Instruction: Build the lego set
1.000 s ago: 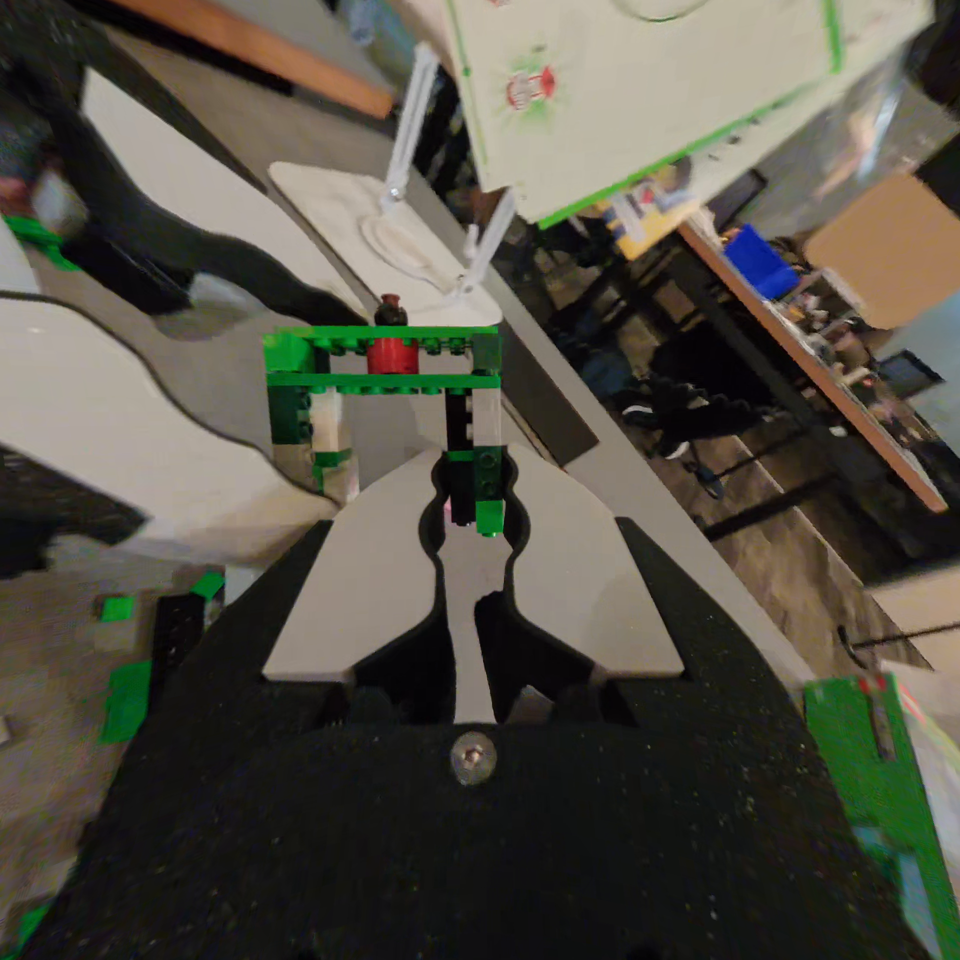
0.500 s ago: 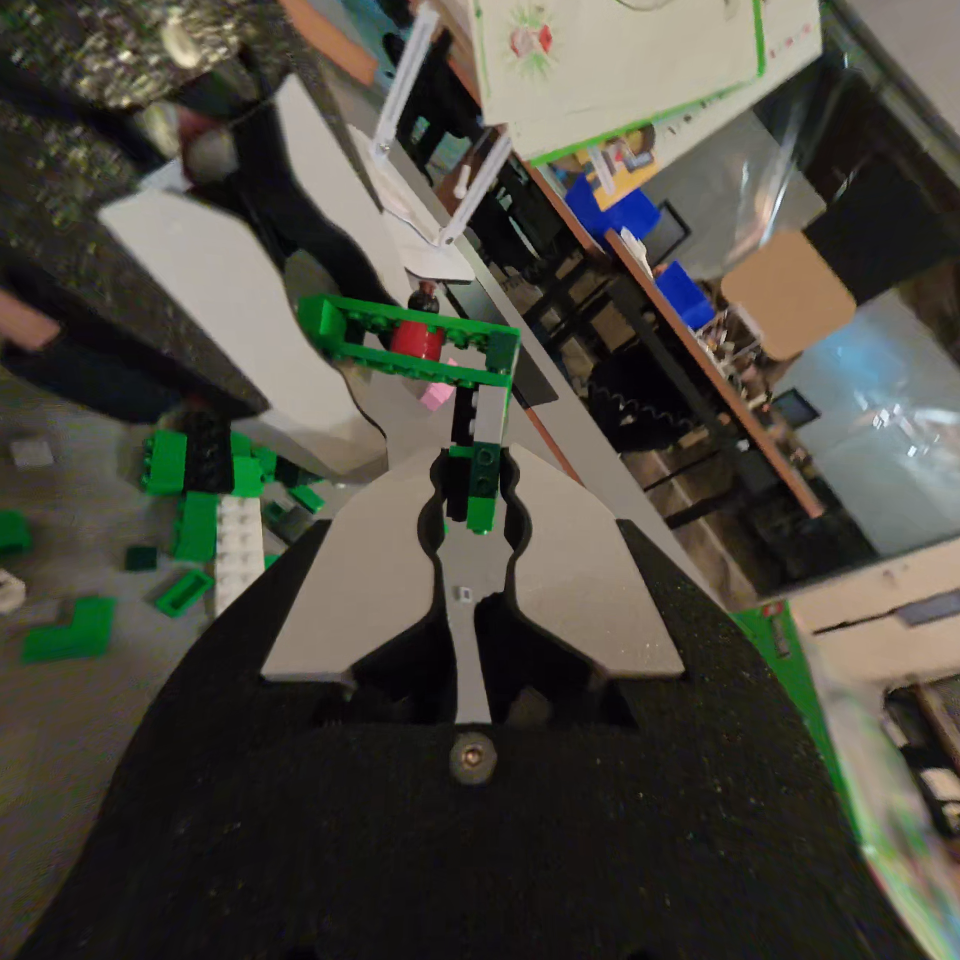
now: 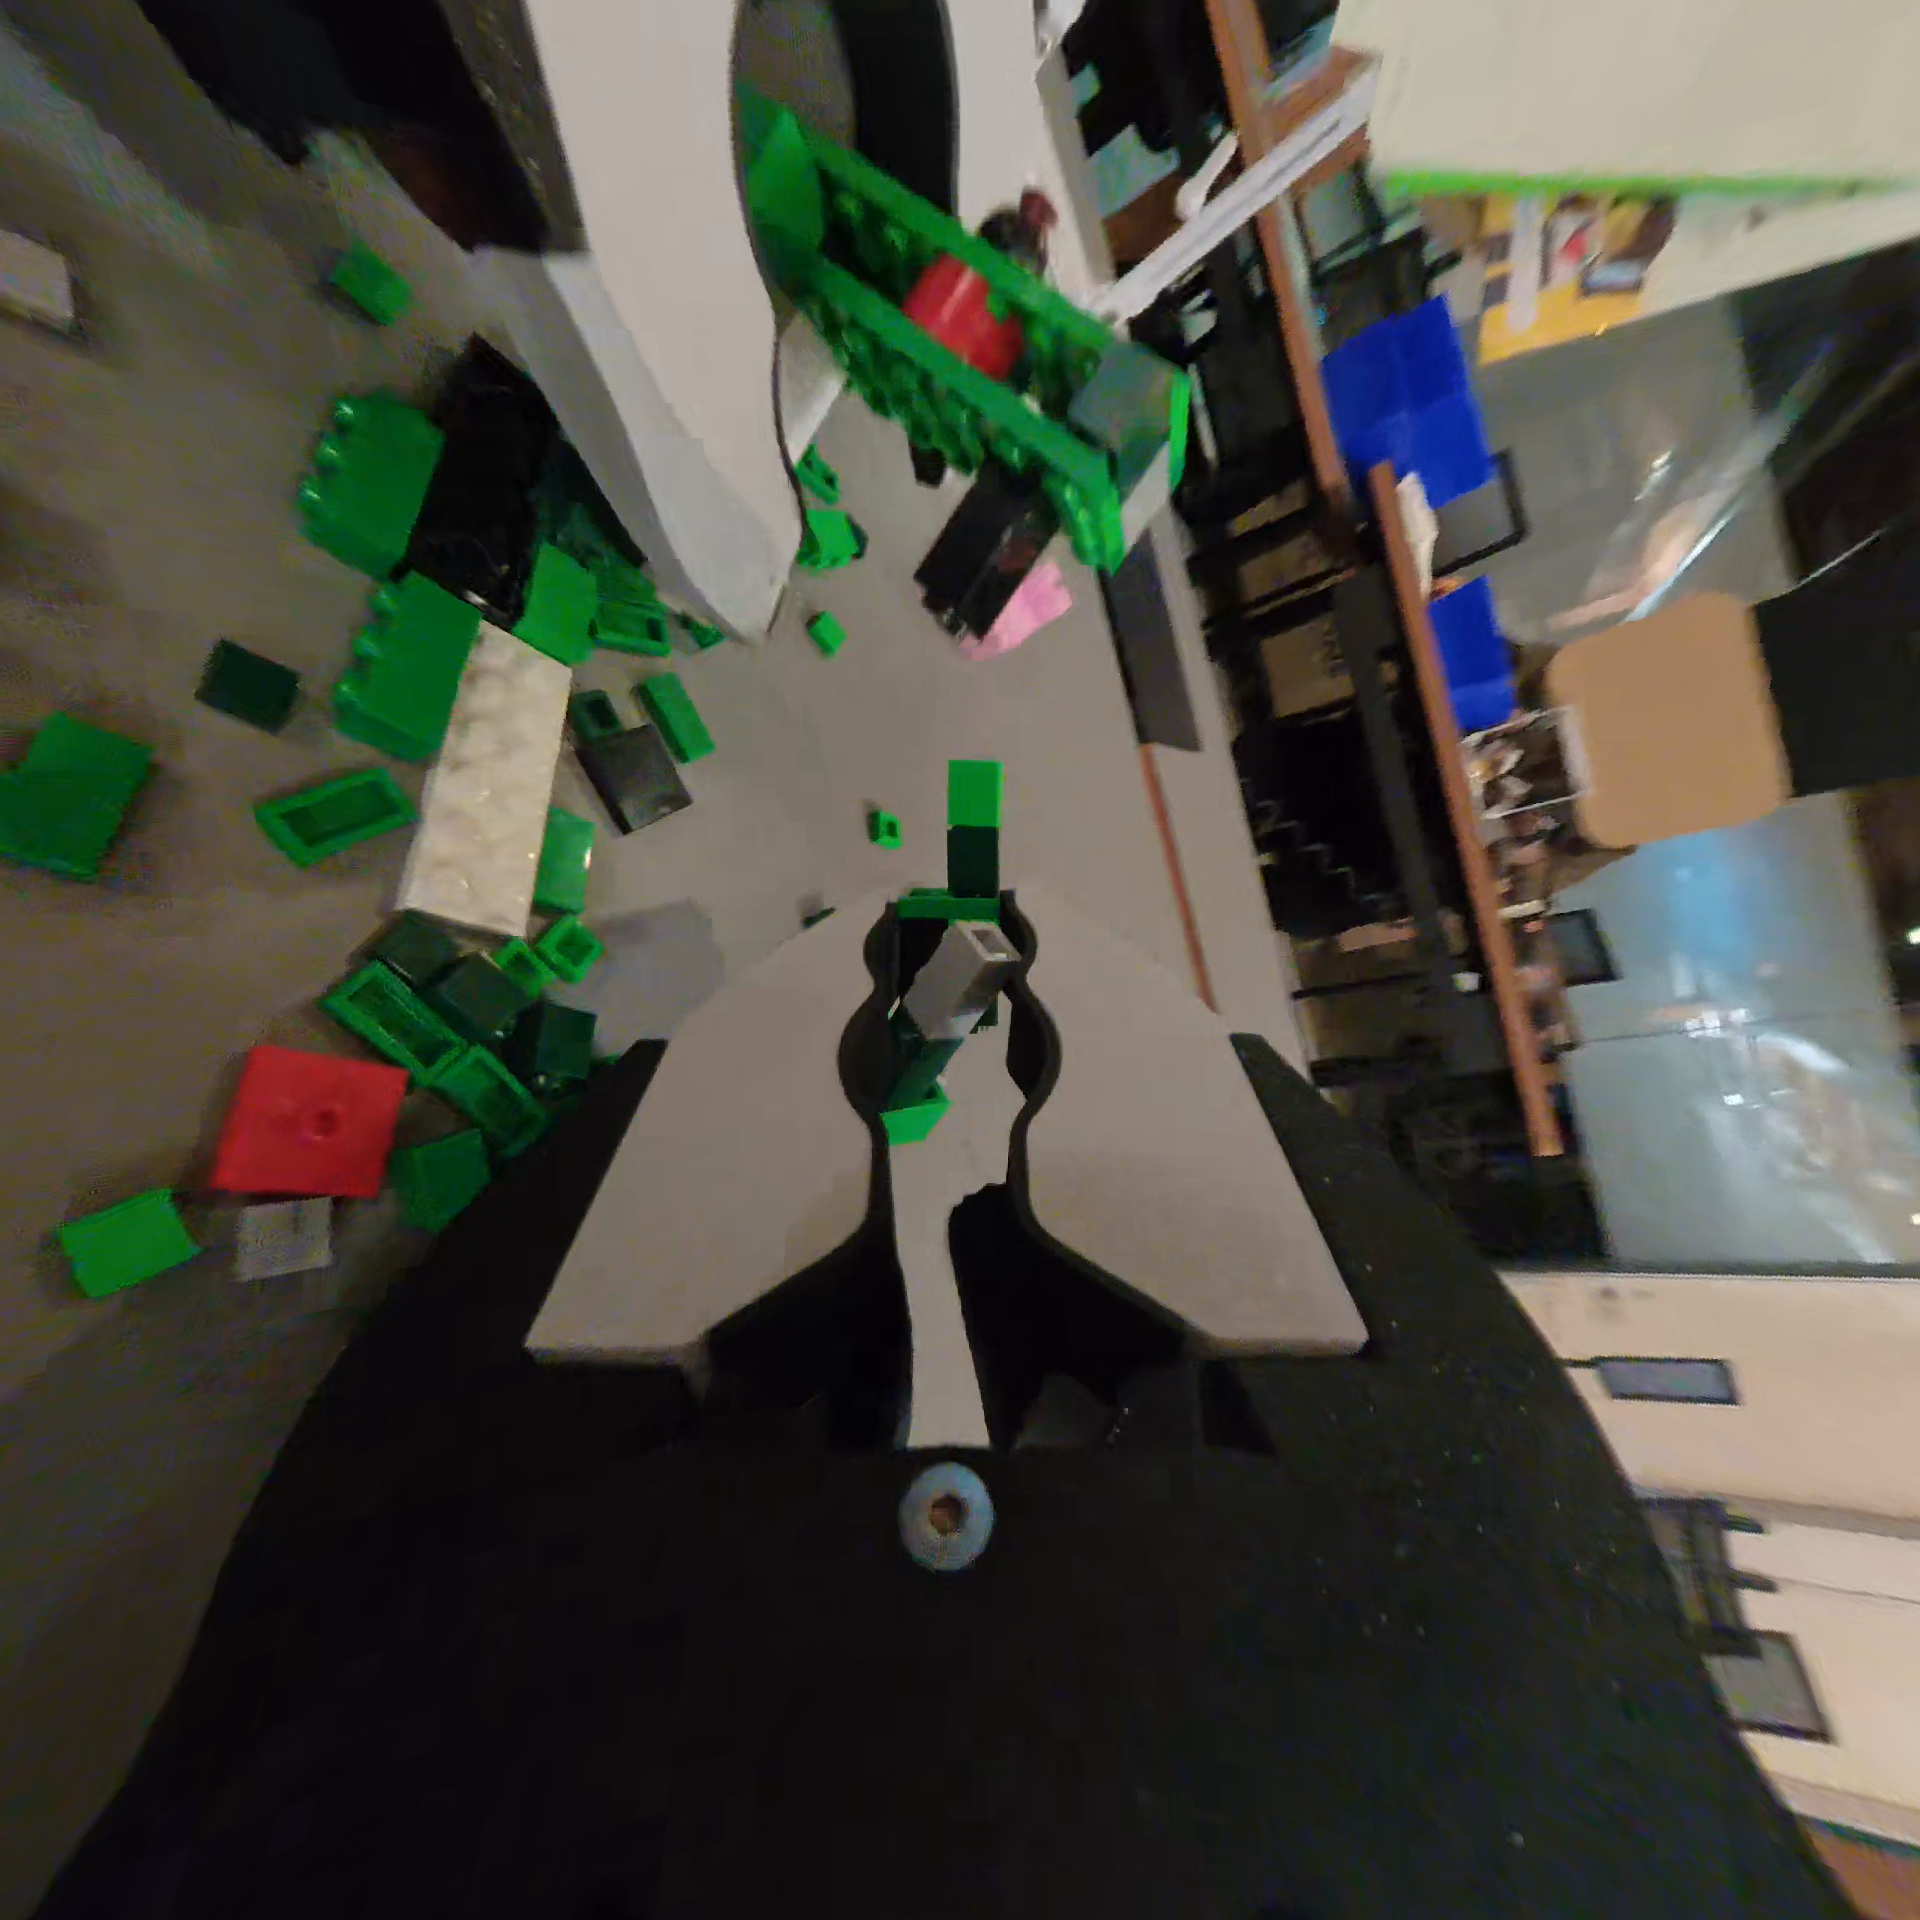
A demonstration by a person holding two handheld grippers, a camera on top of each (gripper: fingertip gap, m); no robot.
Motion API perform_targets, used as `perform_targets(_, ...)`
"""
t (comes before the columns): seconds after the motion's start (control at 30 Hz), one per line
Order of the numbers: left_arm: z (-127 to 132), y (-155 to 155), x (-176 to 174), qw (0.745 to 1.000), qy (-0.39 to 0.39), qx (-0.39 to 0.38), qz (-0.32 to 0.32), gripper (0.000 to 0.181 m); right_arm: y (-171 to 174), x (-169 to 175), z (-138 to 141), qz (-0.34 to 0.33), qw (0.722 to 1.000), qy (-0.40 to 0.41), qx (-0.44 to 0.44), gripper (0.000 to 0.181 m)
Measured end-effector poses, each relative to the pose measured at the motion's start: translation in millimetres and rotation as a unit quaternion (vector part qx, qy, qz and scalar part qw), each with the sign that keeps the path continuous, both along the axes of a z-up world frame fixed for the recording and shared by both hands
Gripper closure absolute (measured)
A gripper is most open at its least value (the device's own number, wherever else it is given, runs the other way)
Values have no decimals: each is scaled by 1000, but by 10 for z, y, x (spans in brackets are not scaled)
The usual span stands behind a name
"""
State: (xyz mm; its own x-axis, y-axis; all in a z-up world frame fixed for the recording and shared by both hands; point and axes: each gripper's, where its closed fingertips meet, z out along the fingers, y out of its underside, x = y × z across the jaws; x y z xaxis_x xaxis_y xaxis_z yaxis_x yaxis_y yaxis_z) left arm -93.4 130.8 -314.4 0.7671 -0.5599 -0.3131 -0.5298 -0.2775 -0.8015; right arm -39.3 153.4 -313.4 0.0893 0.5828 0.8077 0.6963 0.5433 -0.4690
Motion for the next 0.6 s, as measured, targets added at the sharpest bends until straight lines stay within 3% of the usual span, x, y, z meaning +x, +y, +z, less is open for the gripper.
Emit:
perform_targets(0.13,8,-7,-4,1000,-15,-1,0,132,-22,4,-76,8,998,14,-63,164)
perform_targets(0.2,-27,8,-111,999,-6,-27,34,132,-39,2,-63,11,994,34,-101,164)
perform_targets(0.3,-200,-53,-329,989,13,-123,83,132,-68,-2,-37,22,982,70,-172,164)
perform_targets(0.47,-283,-115,-370,972,-102,-199,77,122,-199,-44,200,74,926,182,-322,164)
perform_targets(0.57,-221,-115,-461,975,-100,-181,77,100,-283,-43,285,107,895,217,-376,164)
perform_targets(0.6,-127,-119,-445,983,-95,-149,55,109,-314,-44,302,118,887,223,-387,164)
